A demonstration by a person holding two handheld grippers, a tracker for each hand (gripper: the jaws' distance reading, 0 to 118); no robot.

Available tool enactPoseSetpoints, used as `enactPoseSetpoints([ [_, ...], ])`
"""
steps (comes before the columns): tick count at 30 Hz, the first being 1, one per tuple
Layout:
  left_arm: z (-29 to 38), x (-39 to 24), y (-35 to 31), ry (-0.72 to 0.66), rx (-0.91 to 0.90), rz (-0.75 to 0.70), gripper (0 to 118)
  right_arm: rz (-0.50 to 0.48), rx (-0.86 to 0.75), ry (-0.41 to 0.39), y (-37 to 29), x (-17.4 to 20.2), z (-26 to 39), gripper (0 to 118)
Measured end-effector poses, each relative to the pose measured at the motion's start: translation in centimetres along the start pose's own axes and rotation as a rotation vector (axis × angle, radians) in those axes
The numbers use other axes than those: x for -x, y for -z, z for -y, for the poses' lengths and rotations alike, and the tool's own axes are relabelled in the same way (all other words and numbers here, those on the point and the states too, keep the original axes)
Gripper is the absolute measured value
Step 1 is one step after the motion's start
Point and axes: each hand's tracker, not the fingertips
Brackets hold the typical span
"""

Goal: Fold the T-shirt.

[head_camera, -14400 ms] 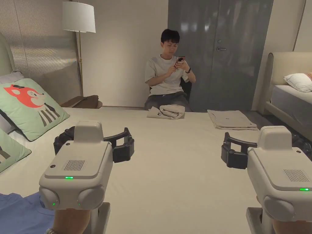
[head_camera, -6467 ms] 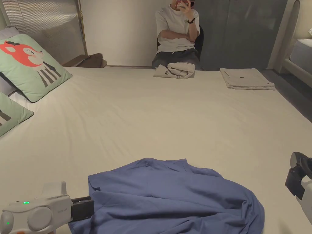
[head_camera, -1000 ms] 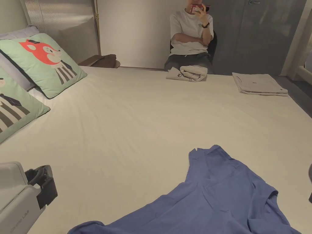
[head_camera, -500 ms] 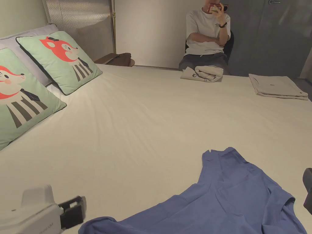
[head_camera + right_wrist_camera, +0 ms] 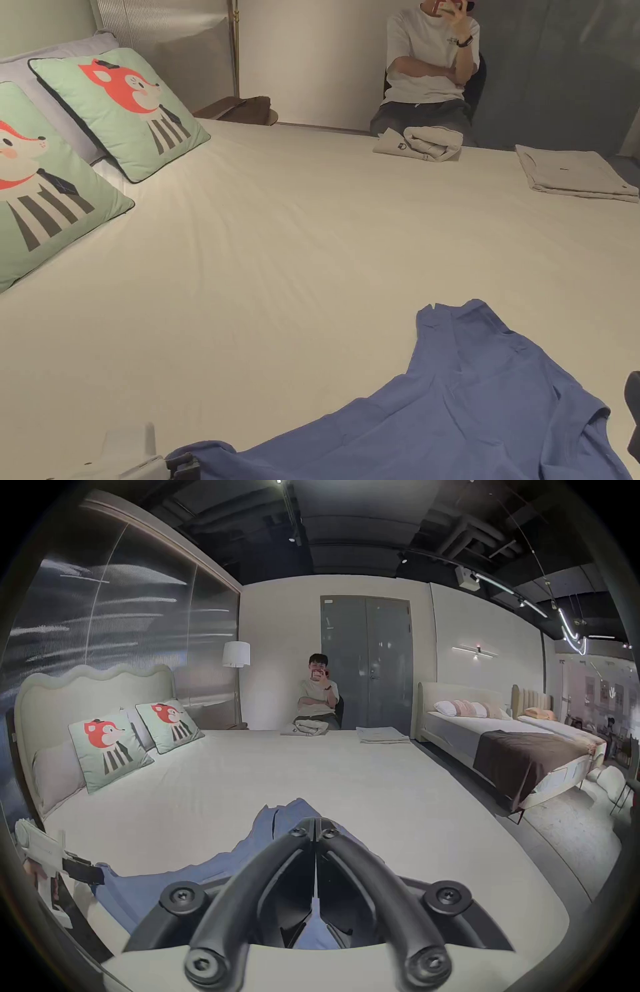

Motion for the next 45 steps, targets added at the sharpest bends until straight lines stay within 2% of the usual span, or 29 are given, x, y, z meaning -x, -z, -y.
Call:
enactPoseSetpoints([
  [3, 0.4, -1.3, 0.4, 0.118, -0.002, -0.084, 51, 0.001, 0.007, 0.01, 0.5, 0.0, 0.3, 0],
  [6, 0.4, -1.7, -0.7, 0.11, -0.017, -0.095, 7, 0.0, 0.012, 0.003, 0.9, 0.1, 0.3, 0],
  [8, 0.2, -1.5, -1.7, 0.068, -0.014, 0.025, 3, -0.004, 0.02, -0.003, 1.7, 0.0, 0.3, 0],
  [13, 0.1, -1.8, -3.2, 0.077, -0.067, 0.009, 3, -0.02, 0.031, 0.011, 4.2, 0.0, -0.3, 0],
  [15, -0.4, -1.5, -3.6, 0.029, -0.072, 0.03, 3, -0.027, 0.036, 0.0, 5.9, 0.2, -0.7, 1],
  [16, -0.6, -1.3, -3.8, 0.015, -0.074, 0.034, 3, -0.036, 0.051, -0.007, 7.3, 0.2, -1.0, 12],
  [17, -0.7, -1.2, -4.0, 0.012, -0.077, 0.032, 3, -0.045, 0.098, -0.018, 8.9, 0.1, -1.3, 34],
  [19, -0.8, -1.0, -4.1, 0.016, -0.079, 0.032, 3, -0.064, 0.133, -0.007, 12.4, -0.2, -1.6, 88],
  [20, -0.8, -1.0, -4.3, 0.014, -0.085, 0.031, 3, -0.076, 0.176, -0.012, 14.4, -0.3, -1.7, 92],
  [25, -0.8, -0.9, -4.2, -0.017, -0.072, 0.035, 3, -0.052, 0.365, -0.08, 23.8, -0.7, -1.0, 91],
  [29, -0.8, -1.1, -4.1, -0.032, -0.061, 0.031, 3, -0.041, 0.55, -0.072, 30.2, -1.6, 1.2, 91],
  [33, -0.7, -1.2, -3.9, -0.045, -0.05, 0.02, 3, 0.0, 0.718, -0.069, 33.6, -2.0, 3.5, 90],
  [34, -0.7, -1.2, -3.9, -0.051, -0.047, 0.02, 3, 0.016, 0.746, -0.062, 34.1, -2.2, 4.1, 85],
  [36, -0.7, -1.2, -3.9, -0.055, -0.042, 0.022, 3, 0.006, 0.72, -0.061, 33.9, -2.5, 4.7, 82],
  [37, -0.7, -1.3, -3.9, -0.051, -0.042, 0.017, 3, 0.003, 0.689, -0.055, 33.4, -2.4, 4.3, 73],
  [38, -0.7, -1.3, -3.9, -0.048, -0.043, 0.012, 3, -0.025, 0.666, -0.065, 32.8, -2.4, 3.9, 54],
  [39, -0.8, -1.3, -3.8, -0.047, -0.042, 0.013, 3, -0.062, 0.629, -0.081, 32.1, -2.4, 3.6, 16],
  [40, -0.8, -1.3, -3.9, -0.048, -0.041, 0.018, 3, -0.073, 0.597, -0.108, 31.4, -2.3, 3.3, 4],
  [41, -0.9, -1.4, -3.9, -0.048, -0.045, 0.021, 3, -0.062, 0.569, -0.113, 30.5, -2.0, 2.3, 4],
  [43, -1.3, -1.5, -4.3, -0.041, -0.062, 0.024, 3, -0.108, 0.494, -0.11, 28.4, -2.4, 0.8, 4],
  [45, -1.7, -1.5, -4.8, -0.049, -0.089, 0.027, 3, -0.092, 0.415, -0.068, 26.1, -2.5, 0.2, 4],
])
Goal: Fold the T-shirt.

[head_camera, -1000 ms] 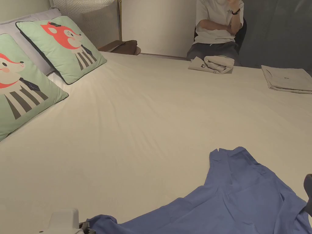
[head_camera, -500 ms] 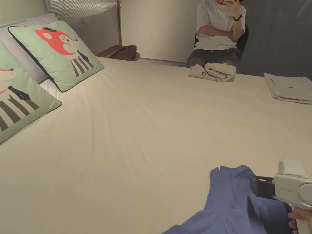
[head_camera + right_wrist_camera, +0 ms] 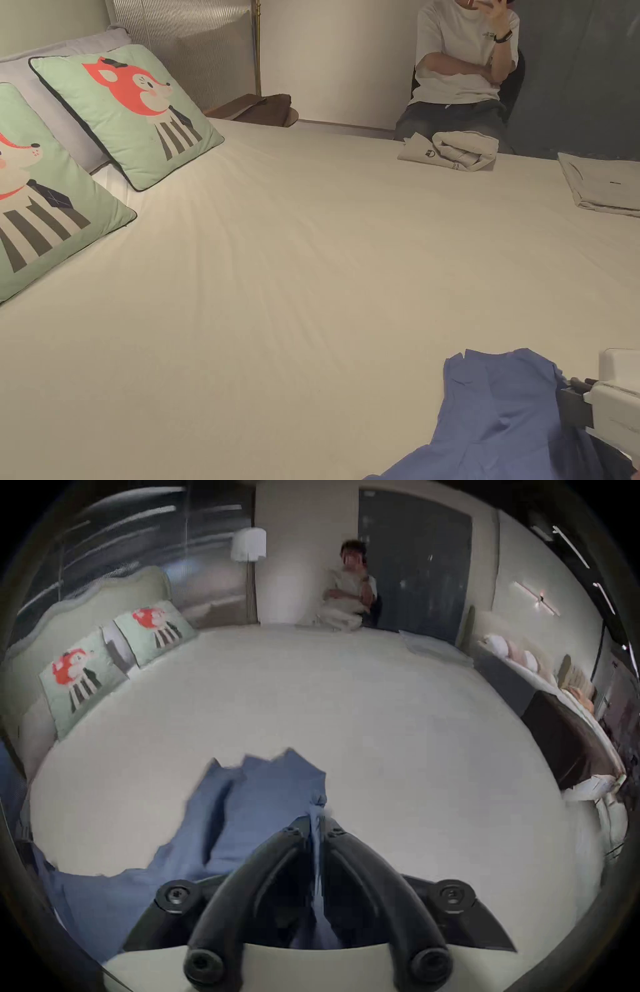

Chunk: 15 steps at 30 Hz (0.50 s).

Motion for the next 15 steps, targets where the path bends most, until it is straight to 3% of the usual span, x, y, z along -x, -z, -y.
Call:
enactPoseSetpoints([
  [2, -0.5, 0.0, -0.5, -0.006, -0.028, 0.016, 3, -0.009, -0.093, 0.046, -3.5, -0.4, -0.1, 4],
  [7, -1.2, -1.1, -1.8, 0.012, -0.101, 0.046, 3, 0.01, -0.291, 0.055, -12.2, -0.3, 1.3, 4],
  [15, -1.4, -2.9, -4.8, 0.018, -0.239, 0.12, 3, 0.082, -0.539, 0.183, -25.3, 0.6, 6.5, 4],
])
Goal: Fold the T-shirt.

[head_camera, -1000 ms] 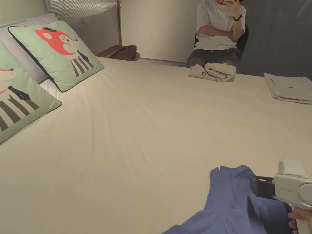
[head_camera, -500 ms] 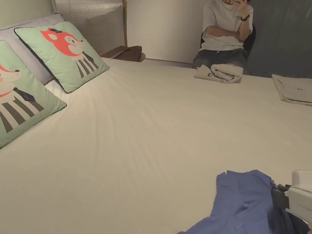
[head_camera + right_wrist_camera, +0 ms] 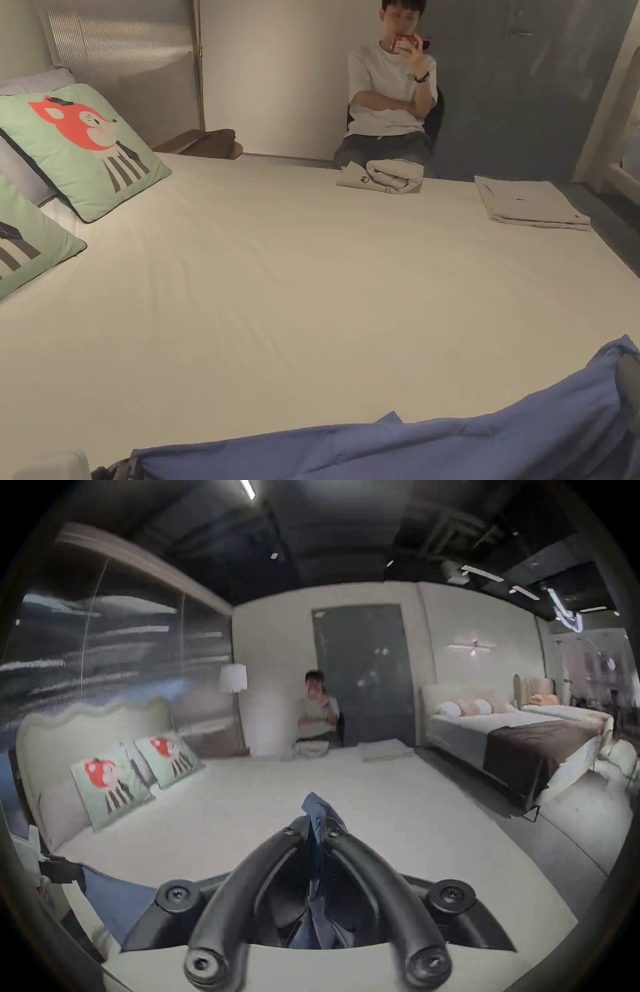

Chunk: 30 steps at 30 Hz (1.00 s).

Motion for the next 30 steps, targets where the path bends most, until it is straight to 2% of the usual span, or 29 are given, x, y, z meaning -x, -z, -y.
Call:
enactPoseSetpoints([
  [8, -0.6, -1.6, -3.1, 0.001, -0.121, 0.061, 3, 0.085, -0.149, 0.039, -9.8, 0.1, -1.4, 4],
  [13, -4.1, -2.8, -5.0, -0.003, -0.235, 0.125, 3, 0.092, -0.238, 0.036, -12.0, -1.0, -4.4, 4],
  [17, -8.6, -4.2, -6.8, 0.006, -0.362, 0.176, 3, 0.089, -0.348, 0.021, -13.2, 0.0, -8.6, 4],
  [22, -15.1, -6.2, -8.4, 0.026, -0.508, 0.214, 3, 0.068, -0.447, 0.007, -12.6, 0.8, -13.8, 4],
  [30, -26.0, -8.0, -6.3, 0.004, -0.567, 0.233, 3, 0.035, -0.497, -0.03, -6.5, 2.1, -21.4, 4],
])
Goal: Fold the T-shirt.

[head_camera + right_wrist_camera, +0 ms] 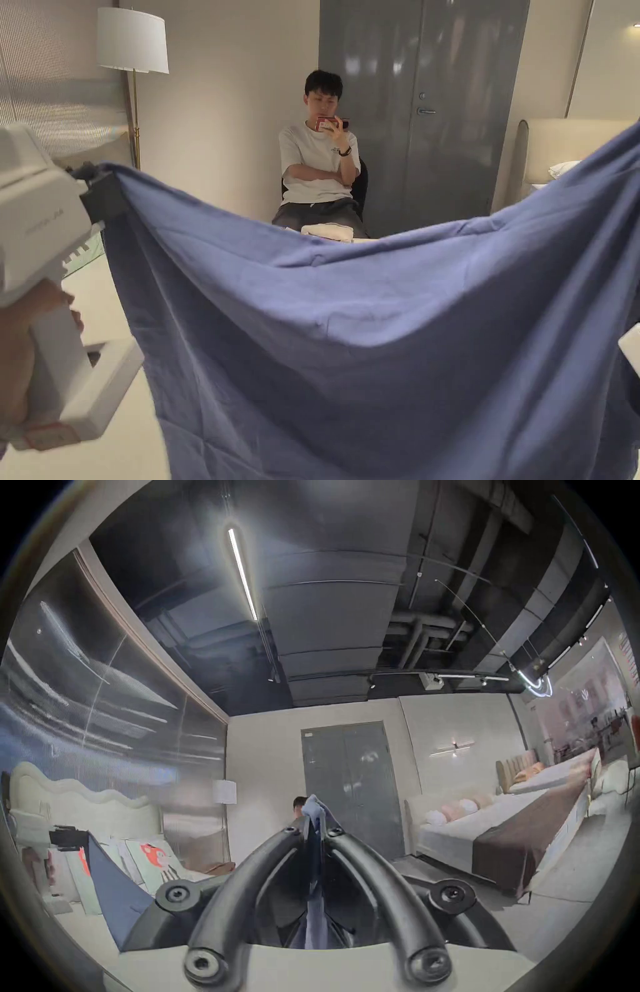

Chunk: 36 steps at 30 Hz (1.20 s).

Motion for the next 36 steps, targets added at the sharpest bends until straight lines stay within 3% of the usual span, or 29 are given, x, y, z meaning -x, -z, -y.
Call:
enactPoseSetpoints([
  [11, -6.2, 2.0, 13.5, -0.004, -0.029, -0.062, 3, -0.007, 0.011, 0.009, 17.1, 0.5, 0.1, 4],
  [22, -7.2, 3.5, 27.1, -0.019, -0.069, -0.132, 3, 0.011, 0.011, -0.028, 31.8, 1.6, 3.4, 4],
  [31, -5.5, 4.1, 34.4, -0.043, -0.068, -0.157, 3, 0.028, 0.042, -0.061, 38.3, 1.8, 7.7, 4],
  [36, -3.2, 4.6, 35.4, -0.049, -0.048, -0.167, 3, 0.026, 0.088, -0.073, 38.8, 1.7, 10.7, 4],
])
